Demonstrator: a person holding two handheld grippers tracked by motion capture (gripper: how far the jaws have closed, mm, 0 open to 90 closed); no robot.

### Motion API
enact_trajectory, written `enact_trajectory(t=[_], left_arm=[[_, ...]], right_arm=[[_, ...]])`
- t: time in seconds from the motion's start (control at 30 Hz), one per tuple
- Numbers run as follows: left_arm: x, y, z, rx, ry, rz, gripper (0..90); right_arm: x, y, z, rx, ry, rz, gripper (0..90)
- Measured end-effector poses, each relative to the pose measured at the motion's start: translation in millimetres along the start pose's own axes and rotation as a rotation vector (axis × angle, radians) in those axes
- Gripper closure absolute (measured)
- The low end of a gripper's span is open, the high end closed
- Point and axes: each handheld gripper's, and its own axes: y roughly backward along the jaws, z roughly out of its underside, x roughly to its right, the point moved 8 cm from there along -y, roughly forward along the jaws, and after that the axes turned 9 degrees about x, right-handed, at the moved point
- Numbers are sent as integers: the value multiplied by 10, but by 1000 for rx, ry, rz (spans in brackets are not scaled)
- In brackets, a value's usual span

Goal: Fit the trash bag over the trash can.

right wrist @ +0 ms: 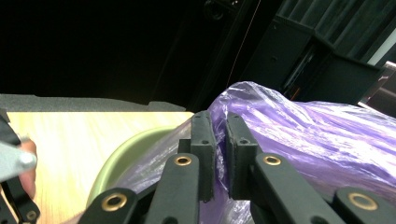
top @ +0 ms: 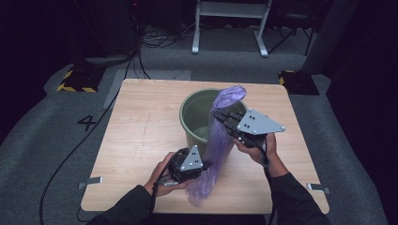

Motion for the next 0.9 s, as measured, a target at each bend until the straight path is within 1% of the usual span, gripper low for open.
enact_trajectory(t=[0.03, 0.07, 0.1, 0.13, 0.17, 0.2, 0.23, 0.27, 0.3, 0.33, 0.37, 0.4, 0.43, 0.47, 0.53, 0.57, 0.6, 0.63, 0.67, 0.7, 0.77, 0.8, 0.83, 0.9], left_arm=[[-37, 31, -4, 10, -8, -18, 881], [-37, 31, -4, 10, -8, -18, 883], [-46, 55, -8, 15, -7, -14, 884], [-46, 73, -11, 17, -5, -9, 884], [-49, 114, -17, 23, -9, 1, 884], [-49, 114, -17, 23, -9, 1, 885], [-47, 131, -24, 32, -8, 7, 885], [-46, 146, -29, 36, -11, 13, 885], [-36, 165, -40, 44, -15, 22, 886], [-36, 165, -40, 44, -15, 22, 887], [-29, 175, -45, 47, -16, 25, 887], [-21, 186, -54, 53, -18, 27, 888], [-13, 196, -64, 59, -23, 28, 889], [-8, 212, -75, 65, -26, 25, 889], [-7, 243, -98, 76, -28, 26, 890], [-5, 259, -107, 82, -28, 24, 891], [-7, 273, -116, 86, -32, 24, 891], [-12, 284, -124, 92, -31, 18, 891], [-17, 298, -130, 94, -31, 17, 891], [-17, 309, -137, 100, -25, 17, 891], [-31, 333, -147, 102, -29, 9, 891], [-41, 351, -159, 106, -30, 5, 891], [-41, 351, -159, 106, -30, 5, 891], [-48, 371, -174, 115, -29, -2, 891]], right_arm=[[30, -23, 36, -14, -8, -5, 835], [30, -23, 36, -14, -8, -5, 835], [76, -45, 86, -38, -50, -10, 831], [76, -45, 86, -38, -50, -10, 831], [121, -78, 150, -72, -92, -29, 826], [121, -78, 150, -72, -92, -29, 826], [150, -100, 178, -85, -100, -30, 826], [162, -128, 207, -106, -124, -45, 826], [181, -201, 267, -168, -152, -72, 826], [181, -201, 267, -168, -152, -72, 826], [182, -239, 301, -204, -165, -93, 826], [185, -273, 324, -227, -165, -99, 825], [194, -301, 336, -237, -164, -92, 814], [193, -326, 353, -256, -172, -94, 782], [151, -369, 405, -310, -191, -134, 691], [137, -388, 437, -334, -179, -133, 625], [148, -405, 466, -352, -161, -97, 547], [148, -405, 466, -352, -161, -97, 547], [167, -391, 474, -351, -171, -88, 486], [167, -391, 474, -351, -171, -88, 486], [211, -363, 477, -352, -184, -68, 437], [241, -303, 453, -329, -209, -61, 434], [241, -303, 453, -329, -209, -61, 434], [242, -224, 427, -311, -210, -61, 434]])
